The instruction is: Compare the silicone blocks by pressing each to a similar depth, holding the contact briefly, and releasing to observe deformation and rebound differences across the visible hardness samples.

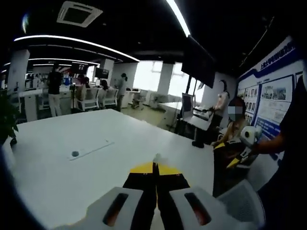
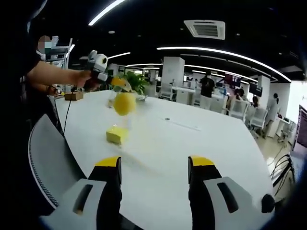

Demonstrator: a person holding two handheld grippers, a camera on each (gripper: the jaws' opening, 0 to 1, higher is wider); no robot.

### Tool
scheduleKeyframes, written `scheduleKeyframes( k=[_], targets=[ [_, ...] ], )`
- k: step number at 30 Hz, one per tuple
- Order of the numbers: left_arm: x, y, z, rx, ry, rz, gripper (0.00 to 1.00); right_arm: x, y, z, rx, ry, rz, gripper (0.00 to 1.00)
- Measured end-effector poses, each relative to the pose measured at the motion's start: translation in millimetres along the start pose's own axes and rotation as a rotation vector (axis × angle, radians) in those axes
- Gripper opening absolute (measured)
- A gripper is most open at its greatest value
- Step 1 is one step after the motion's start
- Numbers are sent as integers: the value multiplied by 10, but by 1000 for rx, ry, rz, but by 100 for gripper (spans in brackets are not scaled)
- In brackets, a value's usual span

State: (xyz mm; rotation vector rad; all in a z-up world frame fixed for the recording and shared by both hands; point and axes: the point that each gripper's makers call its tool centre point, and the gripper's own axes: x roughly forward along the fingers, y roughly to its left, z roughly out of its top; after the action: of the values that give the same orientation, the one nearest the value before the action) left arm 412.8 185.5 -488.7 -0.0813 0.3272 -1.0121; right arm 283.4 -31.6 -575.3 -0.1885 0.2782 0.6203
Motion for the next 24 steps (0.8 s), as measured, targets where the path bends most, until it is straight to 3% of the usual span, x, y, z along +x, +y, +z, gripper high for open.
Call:
scheduleKeyframes(
  k=[6,16,24],
  targets=[
    [-58,-79,80,47,31,-32,0,143,144,-59,9,22,57,51],
    [-159,-177,331,76,10,-67,0,350,319,-8,17,40,147,50],
    [-183,-169,434,80,0,-86,0,456,452,18,49,56,258,49]
  ],
)
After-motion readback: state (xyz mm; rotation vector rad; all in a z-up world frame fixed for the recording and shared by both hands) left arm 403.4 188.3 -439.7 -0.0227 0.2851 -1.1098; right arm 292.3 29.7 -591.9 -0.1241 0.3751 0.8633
